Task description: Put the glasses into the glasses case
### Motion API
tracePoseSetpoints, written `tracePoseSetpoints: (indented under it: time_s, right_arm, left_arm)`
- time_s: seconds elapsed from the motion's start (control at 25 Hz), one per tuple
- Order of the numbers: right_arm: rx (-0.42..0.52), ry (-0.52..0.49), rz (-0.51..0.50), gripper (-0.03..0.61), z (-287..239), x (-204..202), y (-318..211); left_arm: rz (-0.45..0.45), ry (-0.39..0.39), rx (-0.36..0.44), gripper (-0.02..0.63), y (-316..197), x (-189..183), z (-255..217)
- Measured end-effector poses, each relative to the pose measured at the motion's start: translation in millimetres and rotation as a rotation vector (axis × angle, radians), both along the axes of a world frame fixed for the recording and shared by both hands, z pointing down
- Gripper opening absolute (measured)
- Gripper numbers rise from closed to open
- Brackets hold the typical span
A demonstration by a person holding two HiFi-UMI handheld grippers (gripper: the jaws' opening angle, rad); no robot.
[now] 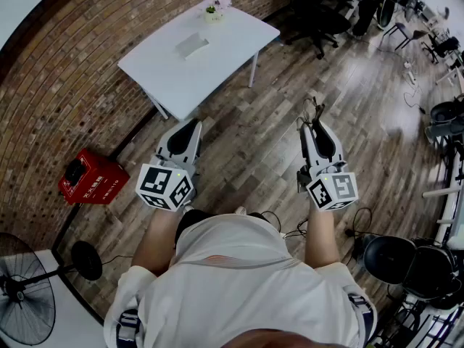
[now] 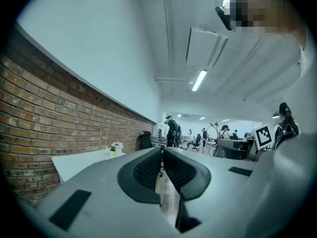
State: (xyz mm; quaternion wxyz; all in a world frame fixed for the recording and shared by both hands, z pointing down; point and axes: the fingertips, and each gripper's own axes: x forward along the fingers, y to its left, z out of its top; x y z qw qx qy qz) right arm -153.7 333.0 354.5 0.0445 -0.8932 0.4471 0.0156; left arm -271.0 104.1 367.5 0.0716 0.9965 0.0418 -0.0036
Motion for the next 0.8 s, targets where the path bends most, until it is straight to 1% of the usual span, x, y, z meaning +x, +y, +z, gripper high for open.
tracePoseSetpoints:
  time_s: [0.44,0.8]
  right_arm:
    - [-0.004,0.004,-0.020,0.158,0,-5,-17]
    - [0.010,0.013,-0.031,0.160,1,1,-8]
  left_arm:
    - [-0.011,-0.005,0.001,0.028,-13,-8,1]
    - [-0.017,-0.007,0.005,0.028,-7,-3,1]
